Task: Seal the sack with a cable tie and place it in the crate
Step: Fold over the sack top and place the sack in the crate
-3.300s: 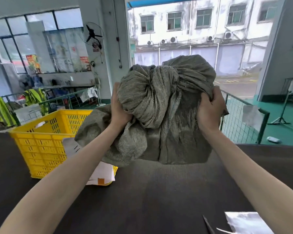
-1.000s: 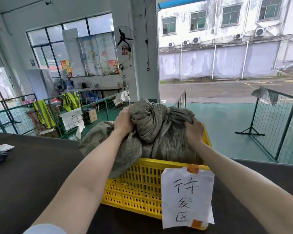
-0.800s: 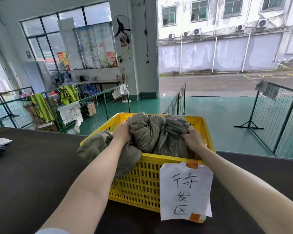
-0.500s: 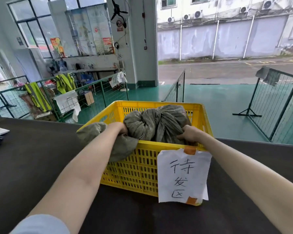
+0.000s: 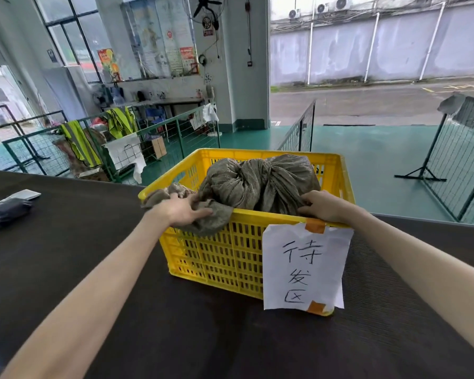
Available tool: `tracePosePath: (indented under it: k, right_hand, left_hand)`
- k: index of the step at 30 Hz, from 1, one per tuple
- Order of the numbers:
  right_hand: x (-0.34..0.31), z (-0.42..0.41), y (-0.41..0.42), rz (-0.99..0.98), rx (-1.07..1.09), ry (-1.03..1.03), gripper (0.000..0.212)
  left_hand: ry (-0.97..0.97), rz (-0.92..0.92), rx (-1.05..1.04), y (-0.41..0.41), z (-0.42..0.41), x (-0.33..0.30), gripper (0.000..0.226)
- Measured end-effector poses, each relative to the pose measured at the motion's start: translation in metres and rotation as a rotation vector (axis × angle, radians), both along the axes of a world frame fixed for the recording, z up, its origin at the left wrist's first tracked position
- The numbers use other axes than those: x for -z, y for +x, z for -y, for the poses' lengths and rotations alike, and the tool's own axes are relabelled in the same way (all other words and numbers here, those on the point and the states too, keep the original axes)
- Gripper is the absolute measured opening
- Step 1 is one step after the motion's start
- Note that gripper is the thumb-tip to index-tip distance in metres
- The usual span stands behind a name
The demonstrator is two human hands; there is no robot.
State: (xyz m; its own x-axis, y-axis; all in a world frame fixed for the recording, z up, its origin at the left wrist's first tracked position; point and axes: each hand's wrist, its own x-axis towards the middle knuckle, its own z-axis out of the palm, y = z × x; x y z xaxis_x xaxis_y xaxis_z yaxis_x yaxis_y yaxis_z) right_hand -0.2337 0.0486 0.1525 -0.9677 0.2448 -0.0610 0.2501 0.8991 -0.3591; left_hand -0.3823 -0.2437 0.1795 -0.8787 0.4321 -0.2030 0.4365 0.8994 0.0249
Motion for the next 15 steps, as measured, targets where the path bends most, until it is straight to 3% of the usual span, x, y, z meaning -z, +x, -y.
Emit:
tracePosePath:
  k: [4, 10, 15]
  right_hand:
    - [0.003, -0.001, 0.0, -0.024, -0.012, -0.006, 0.025]
    - [0.004, -0.004, 0.001, -0.038, -0.007, 0.007, 0.03]
    - [0.004, -0.004, -0.002, -0.043, -0.011, 0.004, 0.03]
  left_hand:
    - [0.248, -0.069, 0.008, 0.012, -0.01, 0.013, 0.06]
    - [0.155, -0.042, 0.162, -0.012, -0.016, -0.022, 0.026]
    - [0.396, -0.24, 0.063, -0.038, -0.034, -0.037, 0.02]
